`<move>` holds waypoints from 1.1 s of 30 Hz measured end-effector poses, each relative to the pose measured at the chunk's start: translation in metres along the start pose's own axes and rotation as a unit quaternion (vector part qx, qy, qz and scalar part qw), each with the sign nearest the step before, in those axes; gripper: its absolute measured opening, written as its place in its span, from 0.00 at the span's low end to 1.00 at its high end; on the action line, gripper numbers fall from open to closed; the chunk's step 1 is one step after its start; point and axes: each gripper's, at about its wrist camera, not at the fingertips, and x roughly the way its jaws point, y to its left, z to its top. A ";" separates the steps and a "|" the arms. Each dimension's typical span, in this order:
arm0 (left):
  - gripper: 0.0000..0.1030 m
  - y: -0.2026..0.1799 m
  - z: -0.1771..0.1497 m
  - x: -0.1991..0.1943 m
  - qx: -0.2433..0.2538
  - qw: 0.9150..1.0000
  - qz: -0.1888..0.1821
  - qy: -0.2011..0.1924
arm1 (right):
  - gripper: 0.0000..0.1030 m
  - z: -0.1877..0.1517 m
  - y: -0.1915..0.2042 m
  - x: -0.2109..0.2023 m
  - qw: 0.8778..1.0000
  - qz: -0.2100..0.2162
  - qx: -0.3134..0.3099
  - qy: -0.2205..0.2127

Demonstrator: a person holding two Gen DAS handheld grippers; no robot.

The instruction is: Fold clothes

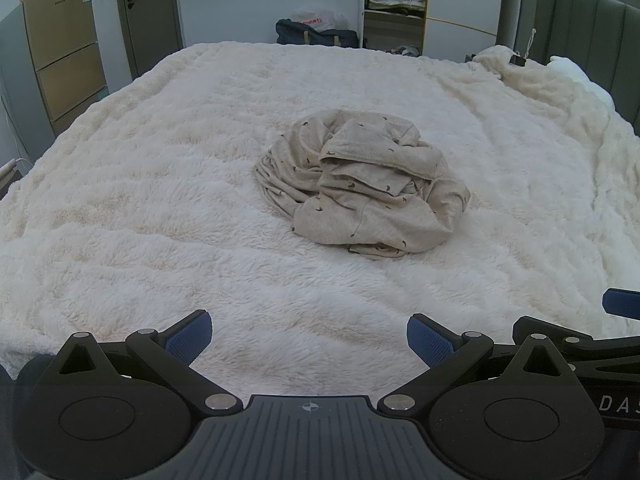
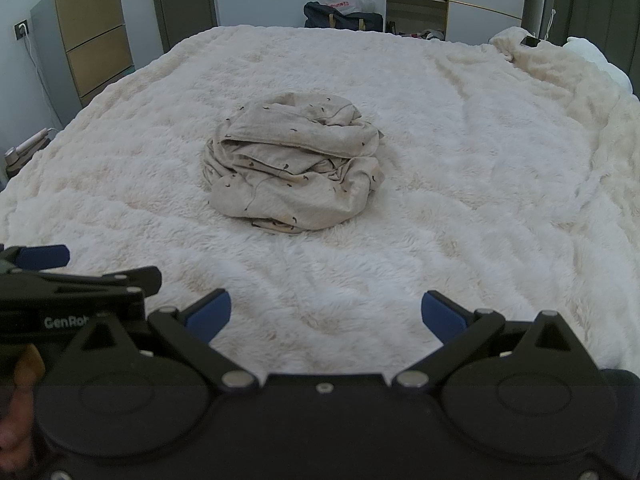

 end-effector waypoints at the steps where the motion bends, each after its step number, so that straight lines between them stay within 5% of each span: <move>1: 1.00 0.000 0.000 0.000 0.000 1.000 0.000 0.000 | 1.00 -0.001 0.001 0.000 1.000 -0.001 0.000 0.000; 33: 1.00 -0.001 -0.003 0.000 -0.001 1.000 0.004 0.002 | 1.00 -0.001 0.002 0.001 1.000 0.000 -0.001 0.002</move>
